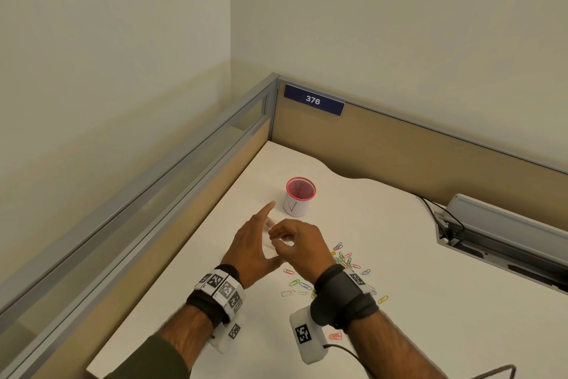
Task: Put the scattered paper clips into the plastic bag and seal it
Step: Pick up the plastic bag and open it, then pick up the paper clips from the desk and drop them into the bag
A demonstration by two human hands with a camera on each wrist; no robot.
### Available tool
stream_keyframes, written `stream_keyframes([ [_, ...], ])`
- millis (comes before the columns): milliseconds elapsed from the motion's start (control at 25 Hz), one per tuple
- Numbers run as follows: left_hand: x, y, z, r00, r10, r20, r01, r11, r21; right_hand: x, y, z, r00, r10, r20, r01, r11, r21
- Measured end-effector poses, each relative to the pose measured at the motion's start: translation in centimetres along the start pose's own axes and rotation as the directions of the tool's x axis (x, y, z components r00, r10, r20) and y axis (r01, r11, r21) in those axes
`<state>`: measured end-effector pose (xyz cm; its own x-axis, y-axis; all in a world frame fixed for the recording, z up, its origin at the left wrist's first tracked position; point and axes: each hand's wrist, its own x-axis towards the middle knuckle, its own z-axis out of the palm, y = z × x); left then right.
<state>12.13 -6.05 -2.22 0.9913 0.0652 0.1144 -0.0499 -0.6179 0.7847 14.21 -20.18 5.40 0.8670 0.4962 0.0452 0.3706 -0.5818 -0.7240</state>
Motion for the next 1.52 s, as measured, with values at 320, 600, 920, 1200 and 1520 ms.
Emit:
stream_keyframes([
  [320,0.1,-0.5,-0.1,0.996,0.010,-0.087,-0.003,0.997,0.080,-0.4,-0.1,0.1,0.998,0.044,0.045,-0.041,0.996,-0.082],
  [600,0.3,-0.9,-0.1,0.992,-0.023,-0.125,0.039,0.992,0.123,0.3,-0.2,0.4,0.995,0.092,-0.044,-0.088,0.992,0.089],
  [920,0.0,0.3,0.7,0.990,0.042,-0.137,-0.027,0.993,0.112,0.2,-0.6,0.8,0.982,0.174,0.073,-0.187,0.949,0.254],
  [1200,0.8,-1.6,2.1,0.996,0.025,-0.081,-0.011,0.986,0.165,0.8,-1.0,0.4,0.980,0.137,0.142,-0.131,0.990,-0.050],
  [1520,-0.4,0.5,-0.5,0.980,0.031,-0.197,-0.057,0.990,-0.131,-1.0,-1.3,-1.9,0.960,-0.075,-0.269,0.099,0.992,0.077],
])
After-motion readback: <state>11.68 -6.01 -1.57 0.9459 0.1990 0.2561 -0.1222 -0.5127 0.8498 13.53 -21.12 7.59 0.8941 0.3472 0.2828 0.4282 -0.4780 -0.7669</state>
